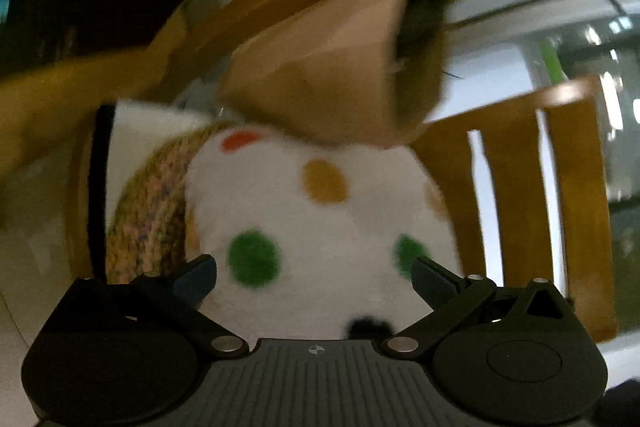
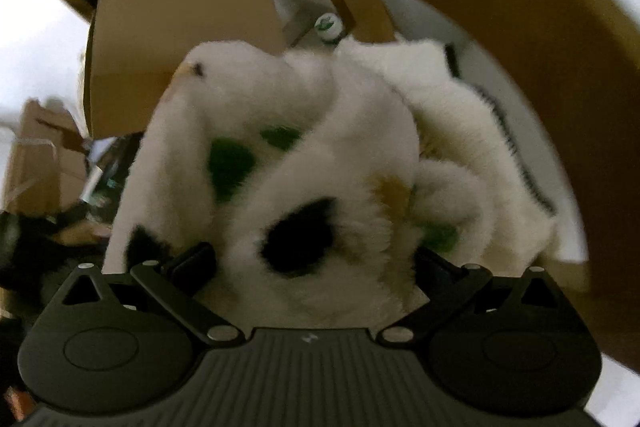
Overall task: Fold clothes
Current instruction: 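Lower the bundle onto the chair seat cushion with both tools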
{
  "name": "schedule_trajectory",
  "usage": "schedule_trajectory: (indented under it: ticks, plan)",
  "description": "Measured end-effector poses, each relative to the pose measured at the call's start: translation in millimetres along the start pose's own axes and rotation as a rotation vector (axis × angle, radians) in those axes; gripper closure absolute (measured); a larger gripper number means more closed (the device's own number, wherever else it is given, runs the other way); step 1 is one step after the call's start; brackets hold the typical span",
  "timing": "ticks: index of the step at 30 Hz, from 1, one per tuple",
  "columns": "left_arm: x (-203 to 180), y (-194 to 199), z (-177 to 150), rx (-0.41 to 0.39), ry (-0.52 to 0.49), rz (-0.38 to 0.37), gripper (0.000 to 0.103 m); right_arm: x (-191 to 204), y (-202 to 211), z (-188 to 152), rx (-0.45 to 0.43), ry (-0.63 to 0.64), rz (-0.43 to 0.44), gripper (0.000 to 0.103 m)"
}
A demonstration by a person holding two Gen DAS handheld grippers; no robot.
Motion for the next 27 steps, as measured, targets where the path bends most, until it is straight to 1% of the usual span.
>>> schedule_trajectory:
  ticks: [1,2,3,5,7,9,11,12,13,14,16,18,23,25,27]
  plan:
    - [-10,1,7,-0.011,-0.033,0.019,0.001,6,8,0,-0.008,0.031,-0.025,0.0]
    - [-22,7,6,-0.017,-0.066,0.032,0.001,13,15,-1,-0.016,0.065,-0.045,0.0]
    - [-32,13,3,-0.024,-0.095,0.045,0.002,19,20,-1,-0.023,0.094,-0.06,0.0]
    - [-50,11,-2,-0.032,-0.154,0.081,0.005,33,30,-1,-0.037,0.153,-0.089,0.0]
    - [-65,12,-14,-0.03,-0.219,0.127,0.009,45,46,-5,-0.052,0.196,-0.116,0.0]
    - [-79,8,-28,-0.015,-0.269,0.156,0.015,57,64,-10,-0.066,0.221,-0.125,0.0]
    - [-86,-1,-42,0.005,-0.289,0.174,0.028,64,74,-12,-0.075,0.234,-0.134,0.0]
    - [-90,-5,-49,0.015,-0.3,0.184,0.032,66,82,-11,-0.082,0.236,-0.138,0.0]
    - [-93,-10,-57,0.027,-0.312,0.193,0.038,67,87,-10,-0.088,0.237,-0.14,0.0]
    - [-95,-15,-64,0.036,-0.326,0.205,0.042,65,87,-8,-0.092,0.234,-0.139,0.0]
    - [-98,-24,-74,0.052,-0.348,0.234,0.047,66,99,-12,-0.097,0.233,-0.137,0.0]
    - [-96,-34,-81,0.063,-0.363,0.265,0.047,66,111,-17,-0.101,0.232,-0.134,0.0]
    - [-66,-69,-96,0.099,-0.392,0.406,0.046,61,135,-28,-0.123,0.244,-0.14,0.0]
    - [-56,-79,-101,0.11,-0.396,0.439,0.045,58,141,-33,-0.132,0.239,-0.14,0.0]
    - [-54,-78,-106,0.104,-0.402,0.454,0.045,57,146,-38,-0.14,0.239,-0.136,0.0]
Point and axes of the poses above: each gripper's, at about its wrist camera, not at the fingertips, and y roughly against the way its jaws point, x to its left, z to its top, the point moved 8 cm from there along -y, roughly the way its jaws point, and after that the axes turned 4 degrees about x, right-handed, at the moved point
